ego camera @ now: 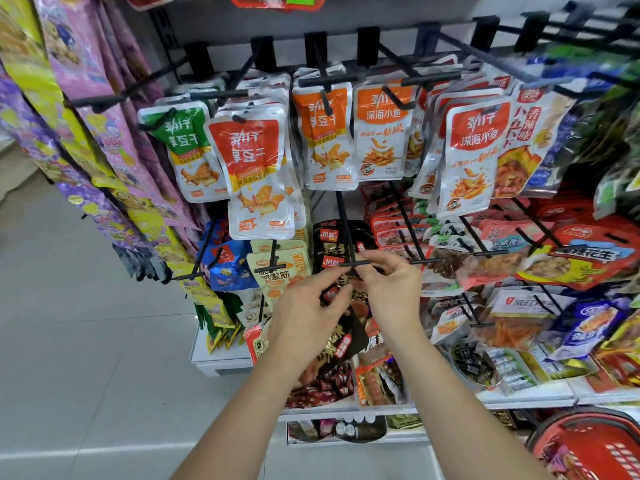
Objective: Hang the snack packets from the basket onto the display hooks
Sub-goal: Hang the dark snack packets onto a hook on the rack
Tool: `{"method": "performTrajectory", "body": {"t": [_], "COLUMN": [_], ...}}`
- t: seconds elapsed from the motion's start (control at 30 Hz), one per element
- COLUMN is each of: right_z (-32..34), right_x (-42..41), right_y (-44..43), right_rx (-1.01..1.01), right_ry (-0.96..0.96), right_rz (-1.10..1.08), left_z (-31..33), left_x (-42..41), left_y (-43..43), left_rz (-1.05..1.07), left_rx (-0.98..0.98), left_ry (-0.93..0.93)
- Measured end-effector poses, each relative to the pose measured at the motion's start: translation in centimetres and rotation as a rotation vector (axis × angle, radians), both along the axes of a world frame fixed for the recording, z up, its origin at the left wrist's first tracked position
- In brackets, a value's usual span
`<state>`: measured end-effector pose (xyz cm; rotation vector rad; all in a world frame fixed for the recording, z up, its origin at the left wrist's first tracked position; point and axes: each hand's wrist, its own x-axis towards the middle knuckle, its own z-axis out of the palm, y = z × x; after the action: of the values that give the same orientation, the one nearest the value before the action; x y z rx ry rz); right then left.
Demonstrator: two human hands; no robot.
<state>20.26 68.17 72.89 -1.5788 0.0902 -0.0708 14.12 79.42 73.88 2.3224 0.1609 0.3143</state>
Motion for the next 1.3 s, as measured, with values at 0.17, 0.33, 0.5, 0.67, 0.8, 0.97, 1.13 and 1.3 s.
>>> {"method": "performTrajectory", "body": {"t": [0.17, 0.33, 0.5, 0.67, 0.8, 0.97, 1.13, 1.3], "right_z": [-0.2, -0.3, -0.8, -1.5, -0.4, 0.2, 0.5, 1.2], "right_x": [0.8, 1.8, 1.2, -1.3, -1.6, -2.0, -1.9, -2.1], "right_y": [0.2, -0.1, -2.2, -3.2, -3.3, -4.9, -4.9, -4.0], "right_rx": [-0.098, -0.152, -0.220, -0.304, -0.169, -0.014, 0.190, 0.403], "right_ry": [-0.079, -0.097, -0.076, -0.156, -0.035, 0.355, 0.428, 0.421], "right_rz": [0.004, 0.128, 0.261, 0.240, 0.289, 0.519, 0.322, 0.298], "left_z": [-0.2, 0.2, -0.1, 0.3, 0.7, -0.1, 0.7, 1.4], "left_x": [0.7, 2.0, 3.4, 4.8, 5.5, 4.2, 1.3, 0.4], "left_y": [-0.3, -0.7, -0.3, -0.7, -1.0, -0.9, -1.7, -1.7], "left_rz": [0.021, 0.001, -0.045, -0.038, -0.037, 0.021, 0.097, 0.044], "left_rx": [-0.015, -0.102, -0.100, -0.033, -0.021, -0.209, -0.602, -0.595], "left_ry": [-0.074, 0.026, 0.126, 0.157, 0.174, 0.071, 0.018, 0.007]}}
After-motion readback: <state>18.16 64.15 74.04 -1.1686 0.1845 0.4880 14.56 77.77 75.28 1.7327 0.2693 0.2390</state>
